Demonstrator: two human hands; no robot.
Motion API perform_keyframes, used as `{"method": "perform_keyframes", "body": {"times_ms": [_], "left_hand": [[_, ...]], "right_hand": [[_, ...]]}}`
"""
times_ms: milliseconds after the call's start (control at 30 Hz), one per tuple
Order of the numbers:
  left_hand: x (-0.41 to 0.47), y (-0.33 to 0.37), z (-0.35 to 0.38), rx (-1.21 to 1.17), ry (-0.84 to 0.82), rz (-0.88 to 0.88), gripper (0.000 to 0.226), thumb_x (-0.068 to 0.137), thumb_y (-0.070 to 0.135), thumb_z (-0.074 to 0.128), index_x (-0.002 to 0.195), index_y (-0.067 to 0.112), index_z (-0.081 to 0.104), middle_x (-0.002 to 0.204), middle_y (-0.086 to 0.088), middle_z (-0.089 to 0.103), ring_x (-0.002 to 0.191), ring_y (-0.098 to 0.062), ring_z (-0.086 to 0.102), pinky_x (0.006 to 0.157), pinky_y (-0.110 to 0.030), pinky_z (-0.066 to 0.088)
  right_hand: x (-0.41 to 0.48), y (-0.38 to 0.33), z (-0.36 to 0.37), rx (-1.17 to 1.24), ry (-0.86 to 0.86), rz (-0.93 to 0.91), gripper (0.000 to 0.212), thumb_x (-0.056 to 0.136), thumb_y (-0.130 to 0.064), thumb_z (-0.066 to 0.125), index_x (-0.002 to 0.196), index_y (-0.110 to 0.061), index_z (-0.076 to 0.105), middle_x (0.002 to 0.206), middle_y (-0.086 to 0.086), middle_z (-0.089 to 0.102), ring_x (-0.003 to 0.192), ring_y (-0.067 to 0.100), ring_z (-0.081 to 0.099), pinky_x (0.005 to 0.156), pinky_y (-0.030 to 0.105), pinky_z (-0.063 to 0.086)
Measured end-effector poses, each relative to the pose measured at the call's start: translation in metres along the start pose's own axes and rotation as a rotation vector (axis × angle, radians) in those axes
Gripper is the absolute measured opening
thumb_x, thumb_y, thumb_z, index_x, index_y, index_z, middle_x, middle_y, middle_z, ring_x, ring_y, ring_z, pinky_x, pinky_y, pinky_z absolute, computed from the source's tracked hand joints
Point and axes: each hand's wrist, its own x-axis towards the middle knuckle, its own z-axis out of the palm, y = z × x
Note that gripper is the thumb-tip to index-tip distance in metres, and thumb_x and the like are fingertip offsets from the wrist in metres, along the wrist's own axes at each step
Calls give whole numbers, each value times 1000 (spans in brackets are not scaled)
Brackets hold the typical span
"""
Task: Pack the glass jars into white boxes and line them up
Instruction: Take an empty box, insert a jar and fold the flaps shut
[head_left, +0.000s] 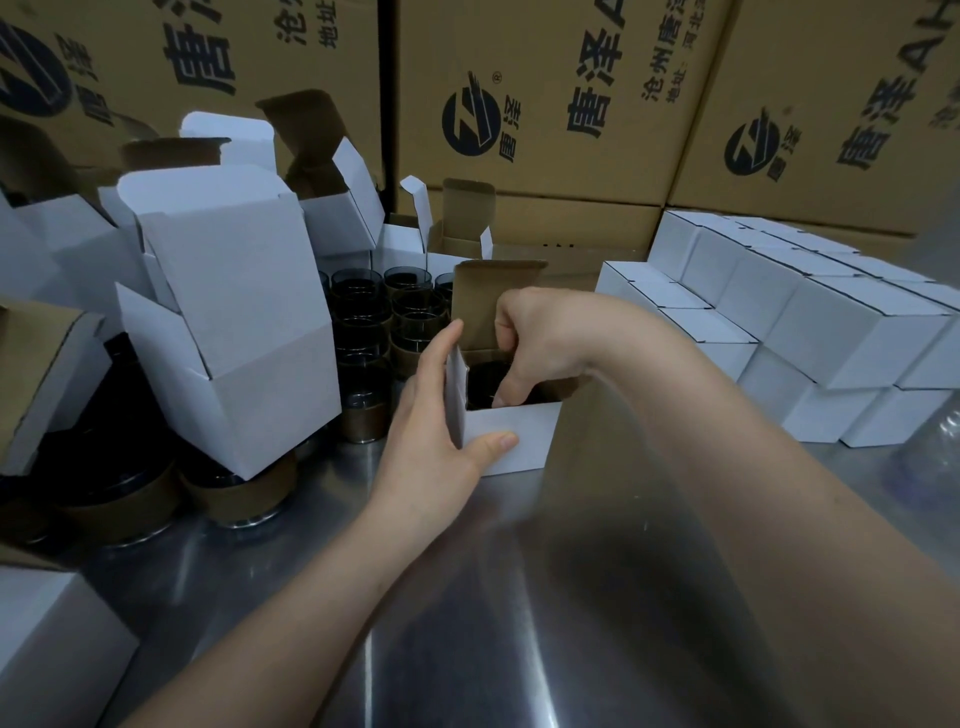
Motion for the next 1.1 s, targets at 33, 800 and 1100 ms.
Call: {"method": "perform_keyframes", "body": {"times_ms": [33,800,1100], "left_hand": [[0,0,0,4,-2,1,100,80,22,80,131,74,12,150,11,35,141,-9,31,112,-37,34],[3,2,-5,49,-127,-28,74,89,20,71,140,54,30,131,9,33,124,-3,33,106,-18,24],[11,3,-7,-114,-36,-107,33,105,36,35,129,40,56,130,6,45,107,19,41,87,2,27]], "right_hand": [[0,-2,-1,-21,-10,3,48,75,-30,83,103,-15,47,83,-4,46,68,12,44,51,27,33],[-2,61,43,1261,622,3,42,82,18,39,80,-15,65,73,1,66,61,8,57,57,16,47],[7,66,73,1528,256,-36,24,94,-9,61,118,-8,63,82,8,62,73,19,55,61,24,53]]}}
